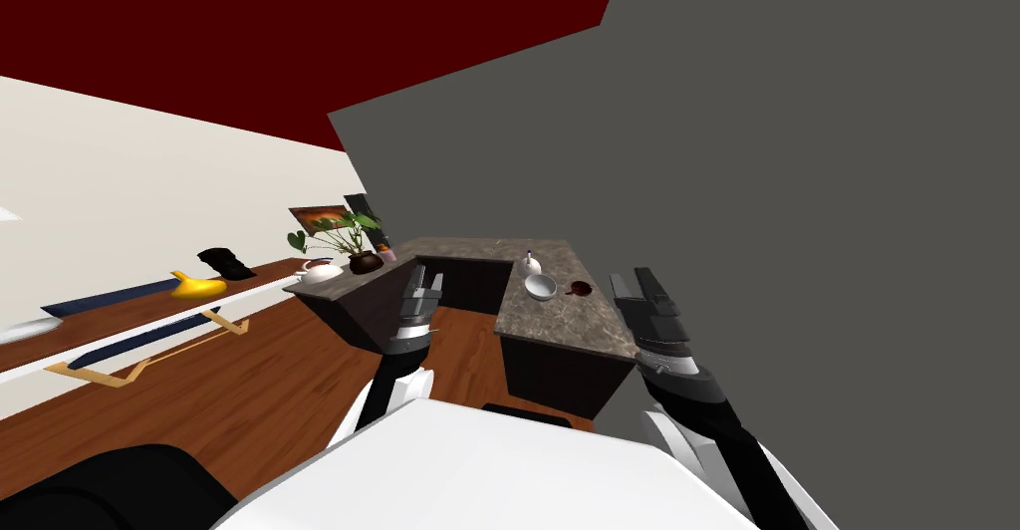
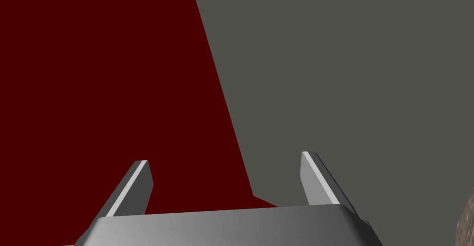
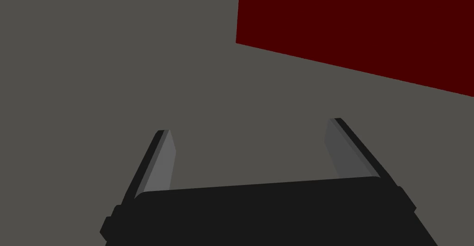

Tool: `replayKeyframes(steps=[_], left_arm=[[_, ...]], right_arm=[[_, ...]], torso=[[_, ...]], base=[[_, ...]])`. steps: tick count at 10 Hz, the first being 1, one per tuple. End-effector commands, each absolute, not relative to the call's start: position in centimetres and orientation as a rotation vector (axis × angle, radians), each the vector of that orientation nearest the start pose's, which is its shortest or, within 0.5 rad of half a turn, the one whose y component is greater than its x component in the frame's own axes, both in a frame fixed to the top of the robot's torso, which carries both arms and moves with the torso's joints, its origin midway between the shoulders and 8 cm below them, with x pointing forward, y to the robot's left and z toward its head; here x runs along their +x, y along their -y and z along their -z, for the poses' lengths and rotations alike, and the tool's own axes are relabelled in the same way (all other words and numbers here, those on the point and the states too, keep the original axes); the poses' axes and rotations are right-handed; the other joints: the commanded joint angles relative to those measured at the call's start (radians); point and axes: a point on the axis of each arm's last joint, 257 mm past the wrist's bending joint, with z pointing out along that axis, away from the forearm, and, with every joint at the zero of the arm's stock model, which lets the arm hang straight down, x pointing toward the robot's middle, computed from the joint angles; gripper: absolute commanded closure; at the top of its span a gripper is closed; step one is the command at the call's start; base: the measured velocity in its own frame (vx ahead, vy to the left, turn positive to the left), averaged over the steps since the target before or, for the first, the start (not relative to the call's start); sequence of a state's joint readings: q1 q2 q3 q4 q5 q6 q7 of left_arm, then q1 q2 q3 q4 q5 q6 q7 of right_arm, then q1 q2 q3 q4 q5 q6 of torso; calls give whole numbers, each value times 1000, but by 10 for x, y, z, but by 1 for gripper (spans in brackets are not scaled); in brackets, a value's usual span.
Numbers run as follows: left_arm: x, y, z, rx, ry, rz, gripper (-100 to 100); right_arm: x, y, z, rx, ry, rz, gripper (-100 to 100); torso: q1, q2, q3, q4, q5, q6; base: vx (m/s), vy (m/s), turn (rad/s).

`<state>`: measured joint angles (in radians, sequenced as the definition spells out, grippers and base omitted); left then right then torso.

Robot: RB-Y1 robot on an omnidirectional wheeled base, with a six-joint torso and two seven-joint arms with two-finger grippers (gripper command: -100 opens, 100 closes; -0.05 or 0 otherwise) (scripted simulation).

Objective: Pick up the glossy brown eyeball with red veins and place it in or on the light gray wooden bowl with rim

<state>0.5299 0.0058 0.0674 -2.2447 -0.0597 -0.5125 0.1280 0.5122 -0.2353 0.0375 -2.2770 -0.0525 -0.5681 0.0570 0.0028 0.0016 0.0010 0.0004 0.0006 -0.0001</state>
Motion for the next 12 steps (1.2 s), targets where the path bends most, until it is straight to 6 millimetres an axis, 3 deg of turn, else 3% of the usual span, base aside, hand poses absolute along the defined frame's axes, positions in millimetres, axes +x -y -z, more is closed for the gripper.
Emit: replayKeyframes(steps=[1, 2, 4, 5, 7, 12], left_arm=[[343, -299, -2, -699, -650, 1294, 0], [343, -299, -2, -699, -650, 1294, 0], [343, -299, -2, -699, -650, 1294, 0], [343, -299, -2, -699, -650, 1294, 0], [343, -299, -2, -699, -650, 1294, 0], [343, -299, -2, -699, -650, 1294, 0]], right_arm=[[347, 243, -8, 455, -847, -1312, -100], [347, 242, -8, 446, -857, -1311, -100], [364, 242, 25, 431, -988, -1252, -100], [364, 241, 26, 413, -1006, -1249, -100], [379, 246, 61, 387, -1142, -1168, -100], [393, 262, 116, 332, -1337, -1039, -100]], torso=[[0, 0, 0, 0, 0, 0], [1, 1, 0, 0, 0, 0], [0, 0, 0, 0, 0, 0], [1, 1, 1, 0, 0, 0], [1, 2, 1, 0, 0, 0], [0, -1, 0, 0, 0, 0]], base=[[-35, 62, 72], [-35, 49, 18], [-41, 55, 84], [-40, 51, 21], [-59, 76, 103], [-21, 56, 79]])
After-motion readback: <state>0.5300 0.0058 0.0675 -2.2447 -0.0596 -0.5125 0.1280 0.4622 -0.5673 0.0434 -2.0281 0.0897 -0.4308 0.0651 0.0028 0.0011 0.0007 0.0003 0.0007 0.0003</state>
